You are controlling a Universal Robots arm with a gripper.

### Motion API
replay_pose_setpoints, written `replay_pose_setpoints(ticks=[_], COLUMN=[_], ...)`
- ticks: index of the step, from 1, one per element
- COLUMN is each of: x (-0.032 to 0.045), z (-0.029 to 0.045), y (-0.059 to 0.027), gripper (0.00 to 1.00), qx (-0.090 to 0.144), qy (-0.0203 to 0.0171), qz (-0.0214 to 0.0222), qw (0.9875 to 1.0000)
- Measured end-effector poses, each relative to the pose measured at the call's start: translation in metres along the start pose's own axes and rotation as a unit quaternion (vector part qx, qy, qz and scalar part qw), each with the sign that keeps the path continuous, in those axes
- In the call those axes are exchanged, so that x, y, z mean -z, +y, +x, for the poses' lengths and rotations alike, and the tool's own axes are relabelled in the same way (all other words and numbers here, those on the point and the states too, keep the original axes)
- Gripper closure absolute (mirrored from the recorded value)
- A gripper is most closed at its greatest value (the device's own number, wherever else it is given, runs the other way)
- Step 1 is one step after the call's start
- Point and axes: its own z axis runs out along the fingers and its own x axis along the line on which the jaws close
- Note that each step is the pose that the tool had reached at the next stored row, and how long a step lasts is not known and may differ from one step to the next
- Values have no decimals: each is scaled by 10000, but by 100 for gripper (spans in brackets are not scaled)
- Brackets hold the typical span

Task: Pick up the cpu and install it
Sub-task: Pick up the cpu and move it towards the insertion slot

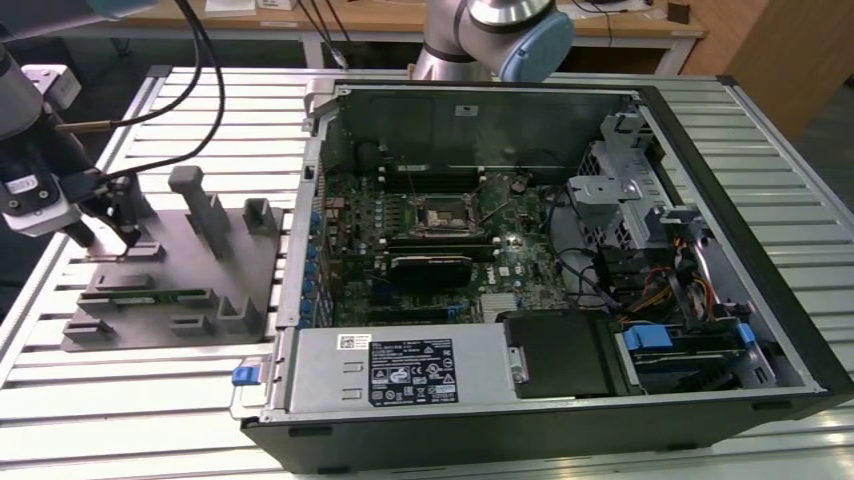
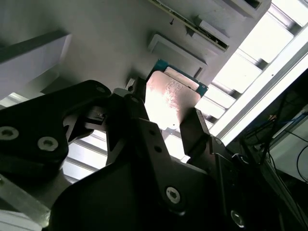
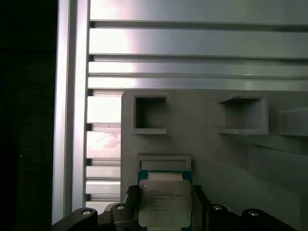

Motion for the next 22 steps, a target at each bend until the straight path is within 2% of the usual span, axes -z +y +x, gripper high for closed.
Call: replay_pose_setpoints(ticks=[22], x=[143], z=[-2], y=[6], gripper=[47], qx=[-1], qy=[0], qz=[-99], qw=[10000])
